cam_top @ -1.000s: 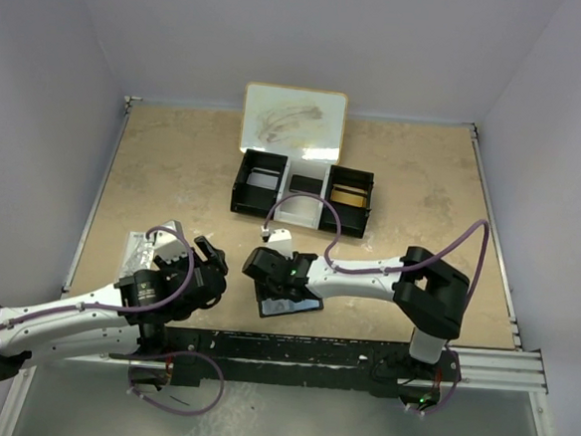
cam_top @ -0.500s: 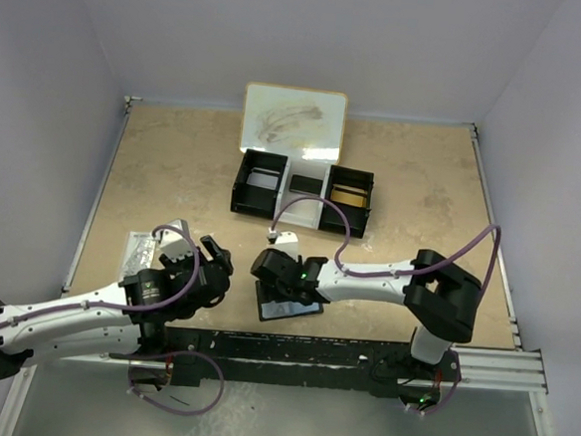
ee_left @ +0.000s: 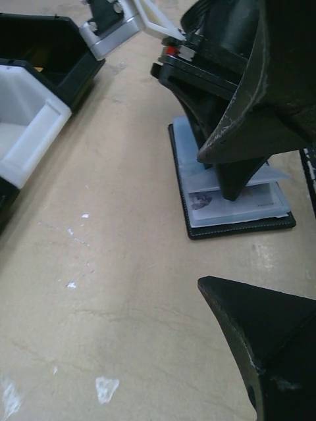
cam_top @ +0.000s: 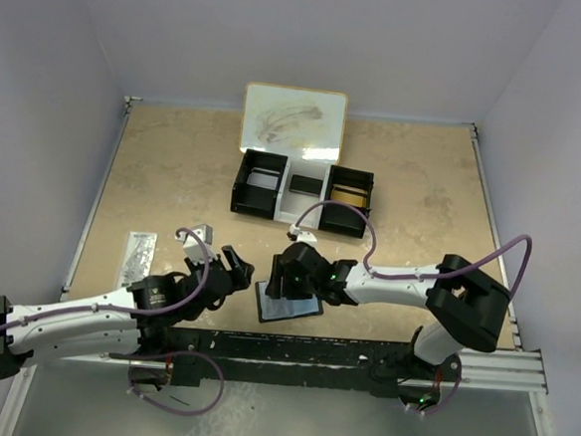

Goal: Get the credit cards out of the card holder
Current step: Remove the credit card from the card holder.

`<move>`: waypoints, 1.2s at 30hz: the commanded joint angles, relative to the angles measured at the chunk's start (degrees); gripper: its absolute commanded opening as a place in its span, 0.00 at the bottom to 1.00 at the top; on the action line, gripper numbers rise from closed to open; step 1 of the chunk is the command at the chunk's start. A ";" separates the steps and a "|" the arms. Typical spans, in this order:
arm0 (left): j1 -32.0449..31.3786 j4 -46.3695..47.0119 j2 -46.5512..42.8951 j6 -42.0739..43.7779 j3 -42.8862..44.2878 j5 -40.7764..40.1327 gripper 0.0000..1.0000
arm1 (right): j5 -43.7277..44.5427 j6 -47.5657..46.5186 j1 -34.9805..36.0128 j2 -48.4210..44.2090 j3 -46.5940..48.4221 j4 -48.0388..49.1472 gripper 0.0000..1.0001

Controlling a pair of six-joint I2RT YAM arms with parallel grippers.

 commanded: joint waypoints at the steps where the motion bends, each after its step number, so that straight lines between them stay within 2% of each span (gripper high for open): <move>1: -0.08 12.04 -1.56 4.48 -3.81 9.31 0.66 | -2.19 1.93 -1.57 -0.97 -3.43 4.15 0.60; 8: -0.08 21.98 1.46 5.92 -7.37 18.48 0.56 | -2.99 3.67 -2.57 -2.18 -6.21 6.62 0.60; 13: -0.10 31.05 5.77 6.93 -8.89 24.55 0.43 | -5.48 4.91 -4.35 -3.65 -9.81 11.46 0.60; 17: -0.17 35.25 7.40 7.52 -10.59 27.42 0.40 | -5.63 5.19 -4.79 -3.82 -10.50 11.74 0.60; 23: -0.17 34.12 3.80 7.89 -12.98 30.36 0.43 | -5.85 5.25 -4.82 -3.40 -10.47 12.02 0.61; 31: -0.17 22.14 -8.03 6.25 -12.82 26.71 0.45 | -5.90 5.13 -4.86 -2.85 -9.73 11.88 0.60; 34: -0.17 25.18 -6.83 6.96 -13.40 31.28 0.45 | -5.86 5.12 -4.83 -2.77 -9.46 11.77 0.61; 36: -0.17 26.32 -2.42 7.86 -12.69 34.43 0.45 | -5.86 5.12 -4.85 -2.69 -9.35 11.77 0.60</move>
